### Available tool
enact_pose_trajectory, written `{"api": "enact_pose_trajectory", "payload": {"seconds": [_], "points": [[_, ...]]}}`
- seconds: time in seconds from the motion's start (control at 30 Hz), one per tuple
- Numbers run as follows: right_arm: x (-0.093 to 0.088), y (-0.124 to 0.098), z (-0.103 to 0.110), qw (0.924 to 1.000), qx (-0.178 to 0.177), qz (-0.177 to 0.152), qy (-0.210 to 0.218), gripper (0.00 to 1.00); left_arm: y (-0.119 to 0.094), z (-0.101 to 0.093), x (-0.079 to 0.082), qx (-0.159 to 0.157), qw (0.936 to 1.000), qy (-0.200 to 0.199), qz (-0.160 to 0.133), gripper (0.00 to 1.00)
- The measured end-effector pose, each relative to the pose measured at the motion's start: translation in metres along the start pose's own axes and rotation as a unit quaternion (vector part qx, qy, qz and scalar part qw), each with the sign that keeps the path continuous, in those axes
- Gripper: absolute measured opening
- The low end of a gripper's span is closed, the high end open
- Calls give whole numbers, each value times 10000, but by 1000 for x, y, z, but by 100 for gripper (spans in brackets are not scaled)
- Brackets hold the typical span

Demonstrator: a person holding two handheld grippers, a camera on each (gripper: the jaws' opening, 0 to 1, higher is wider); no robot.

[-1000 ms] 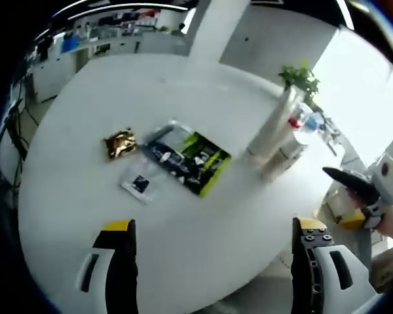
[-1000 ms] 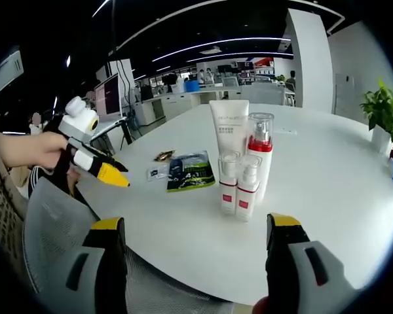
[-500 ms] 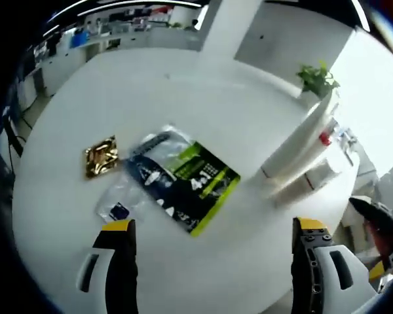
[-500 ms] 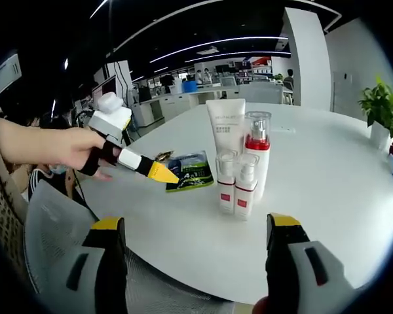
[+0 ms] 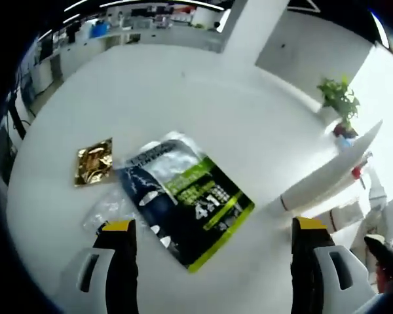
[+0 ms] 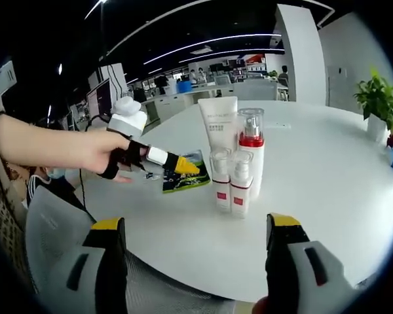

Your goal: Arrange the skincare products in the storage area until every visible bottle or jar stands upright without overlapping.

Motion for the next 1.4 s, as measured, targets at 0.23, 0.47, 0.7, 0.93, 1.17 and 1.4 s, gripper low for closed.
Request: {"api": "enact_pose_trajectory", "payload": {"seconds": [0.23, 0.47, 0.7, 0.93, 1.17, 1.4], "points": [[0, 0, -1, 10000, -45, -6, 75, 88, 14, -4, 6, 486, 9981, -381, 24, 97], [-1, -1, -3, 9999, -75, 11, 126, 88, 27, -9, 10, 892, 9946, -525, -78, 97], [-1, -1, -4, 9997, -128, 0, 198, 88, 38, -12, 11, 1267, 9917, -115, -188, 97], [-2, -1, -5, 9995, -174, 9, 249, 87, 44, -10, 11, 1516, 9872, 481, -147, 93], [-2, -1, -5, 9995, -183, 13, 266, 87, 41, -4, 10, 1422, 9875, 662, -175, 86], [-2, -2, -5, 9995, -188, 6, 262, 87, 35, 3, 4, 1269, 9879, 869, -215, 78]]}}
Point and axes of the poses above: the point that each gripper's makers call its tool centre point, and the gripper's own axes: y roughly forward along the fingers, z roughly to its left, x roughly out of its top, the point moved 9 cm from there along -y, roughly backward along the fingers, and after that the axes turned 12 degrees about x, right-handed, at the moved point
